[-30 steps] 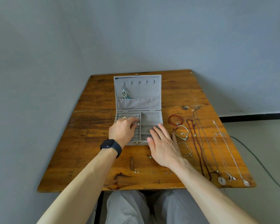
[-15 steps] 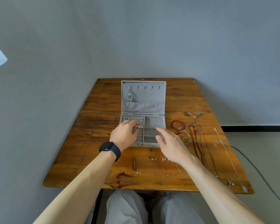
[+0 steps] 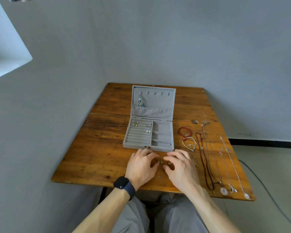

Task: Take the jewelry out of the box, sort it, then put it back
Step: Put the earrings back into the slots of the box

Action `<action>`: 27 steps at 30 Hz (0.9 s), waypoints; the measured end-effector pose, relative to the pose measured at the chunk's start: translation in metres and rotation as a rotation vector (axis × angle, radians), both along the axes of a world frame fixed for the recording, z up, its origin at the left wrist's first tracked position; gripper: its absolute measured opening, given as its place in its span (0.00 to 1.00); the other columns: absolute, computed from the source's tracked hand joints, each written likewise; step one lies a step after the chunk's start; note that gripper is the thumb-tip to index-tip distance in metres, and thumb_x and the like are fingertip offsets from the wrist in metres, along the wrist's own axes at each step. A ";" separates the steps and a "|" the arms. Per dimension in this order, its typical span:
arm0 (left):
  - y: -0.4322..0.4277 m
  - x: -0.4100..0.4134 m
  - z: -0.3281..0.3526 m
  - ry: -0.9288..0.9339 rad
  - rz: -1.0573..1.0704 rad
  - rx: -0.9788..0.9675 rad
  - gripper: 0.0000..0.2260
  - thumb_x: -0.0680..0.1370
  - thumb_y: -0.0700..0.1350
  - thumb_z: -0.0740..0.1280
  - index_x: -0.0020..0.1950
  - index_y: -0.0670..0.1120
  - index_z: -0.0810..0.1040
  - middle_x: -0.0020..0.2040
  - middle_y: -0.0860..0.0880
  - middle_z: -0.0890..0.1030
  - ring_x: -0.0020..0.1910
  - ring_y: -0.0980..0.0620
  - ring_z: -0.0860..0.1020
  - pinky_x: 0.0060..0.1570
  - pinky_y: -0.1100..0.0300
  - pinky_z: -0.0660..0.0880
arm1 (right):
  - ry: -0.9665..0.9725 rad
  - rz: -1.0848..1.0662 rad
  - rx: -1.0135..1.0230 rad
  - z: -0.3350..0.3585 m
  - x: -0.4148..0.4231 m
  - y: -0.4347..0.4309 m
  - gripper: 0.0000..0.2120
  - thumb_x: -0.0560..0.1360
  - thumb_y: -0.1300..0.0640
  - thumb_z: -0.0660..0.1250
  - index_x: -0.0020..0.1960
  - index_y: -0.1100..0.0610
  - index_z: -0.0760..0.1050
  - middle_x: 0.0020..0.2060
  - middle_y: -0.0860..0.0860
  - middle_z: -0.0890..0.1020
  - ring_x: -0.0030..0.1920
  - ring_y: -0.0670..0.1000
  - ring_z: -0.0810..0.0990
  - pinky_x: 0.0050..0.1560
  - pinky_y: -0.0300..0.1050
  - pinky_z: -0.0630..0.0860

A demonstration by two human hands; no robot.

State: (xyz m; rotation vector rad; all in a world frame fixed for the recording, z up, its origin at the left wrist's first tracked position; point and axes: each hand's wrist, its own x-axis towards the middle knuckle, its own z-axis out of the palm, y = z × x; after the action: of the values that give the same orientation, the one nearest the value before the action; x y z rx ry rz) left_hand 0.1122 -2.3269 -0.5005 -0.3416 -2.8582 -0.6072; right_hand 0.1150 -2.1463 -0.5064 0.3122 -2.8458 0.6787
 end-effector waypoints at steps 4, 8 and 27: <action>0.001 0.001 -0.003 -0.034 0.026 0.018 0.12 0.81 0.56 0.63 0.61 0.58 0.81 0.60 0.55 0.78 0.60 0.54 0.72 0.58 0.58 0.70 | -0.009 -0.013 0.047 -0.005 -0.002 -0.004 0.15 0.74 0.45 0.71 0.59 0.45 0.82 0.61 0.41 0.79 0.68 0.47 0.68 0.65 0.52 0.72; 0.003 0.002 -0.001 -0.041 0.033 0.022 0.11 0.81 0.55 0.64 0.59 0.58 0.81 0.59 0.55 0.79 0.59 0.53 0.72 0.57 0.57 0.71 | -0.008 -0.022 0.058 -0.007 -0.004 -0.006 0.14 0.75 0.44 0.71 0.59 0.45 0.83 0.61 0.41 0.80 0.68 0.48 0.68 0.65 0.53 0.69; -0.109 0.006 0.001 -0.042 0.513 0.523 0.01 0.79 0.49 0.68 0.50 0.55 0.78 0.46 0.58 0.80 0.50 0.57 0.77 0.47 0.63 0.73 | -0.047 0.137 -0.200 0.024 -0.020 -0.041 0.05 0.74 0.52 0.74 0.46 0.43 0.80 0.39 0.35 0.79 0.47 0.41 0.80 0.45 0.36 0.77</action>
State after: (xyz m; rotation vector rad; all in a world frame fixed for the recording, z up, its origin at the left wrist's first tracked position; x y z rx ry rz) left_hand 0.1186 -2.4358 -0.4994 0.4706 -2.5247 -1.1925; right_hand 0.0951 -2.1877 -0.4822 0.4673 -2.7888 1.0015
